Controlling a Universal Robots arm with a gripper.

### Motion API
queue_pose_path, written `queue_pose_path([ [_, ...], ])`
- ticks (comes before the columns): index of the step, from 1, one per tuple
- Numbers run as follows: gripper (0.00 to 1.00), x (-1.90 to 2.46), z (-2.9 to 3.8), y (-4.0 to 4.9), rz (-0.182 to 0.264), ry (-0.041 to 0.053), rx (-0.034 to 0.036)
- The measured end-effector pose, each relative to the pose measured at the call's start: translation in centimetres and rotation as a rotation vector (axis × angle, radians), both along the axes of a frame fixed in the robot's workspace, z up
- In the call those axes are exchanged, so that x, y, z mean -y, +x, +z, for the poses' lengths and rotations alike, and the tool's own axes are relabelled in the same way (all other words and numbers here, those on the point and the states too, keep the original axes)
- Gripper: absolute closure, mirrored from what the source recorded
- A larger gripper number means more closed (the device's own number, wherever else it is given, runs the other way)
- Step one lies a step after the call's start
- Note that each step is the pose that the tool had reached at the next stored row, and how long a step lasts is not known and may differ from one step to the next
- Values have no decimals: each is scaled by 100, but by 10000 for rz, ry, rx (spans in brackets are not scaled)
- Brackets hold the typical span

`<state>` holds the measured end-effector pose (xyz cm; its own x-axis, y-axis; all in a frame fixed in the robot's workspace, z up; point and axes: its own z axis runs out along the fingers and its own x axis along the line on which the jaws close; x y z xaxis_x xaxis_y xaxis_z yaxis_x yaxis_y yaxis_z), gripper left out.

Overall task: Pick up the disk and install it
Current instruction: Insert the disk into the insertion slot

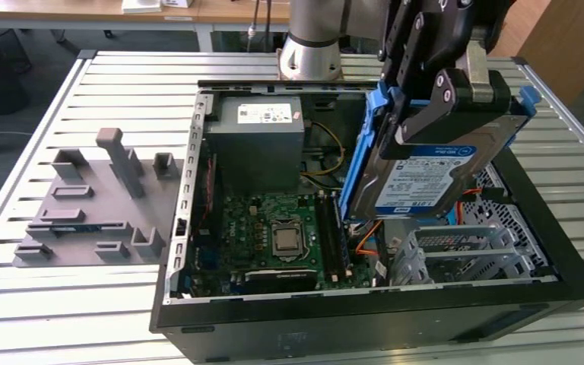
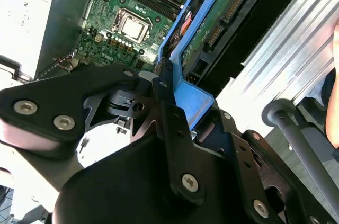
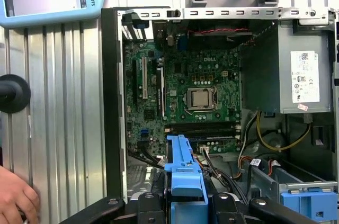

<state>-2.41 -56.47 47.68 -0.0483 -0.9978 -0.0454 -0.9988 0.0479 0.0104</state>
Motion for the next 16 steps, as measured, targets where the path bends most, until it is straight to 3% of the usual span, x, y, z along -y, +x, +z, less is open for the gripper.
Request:
queue_pose_path([
  [16,63,20,-41,93,0,0,0],
])
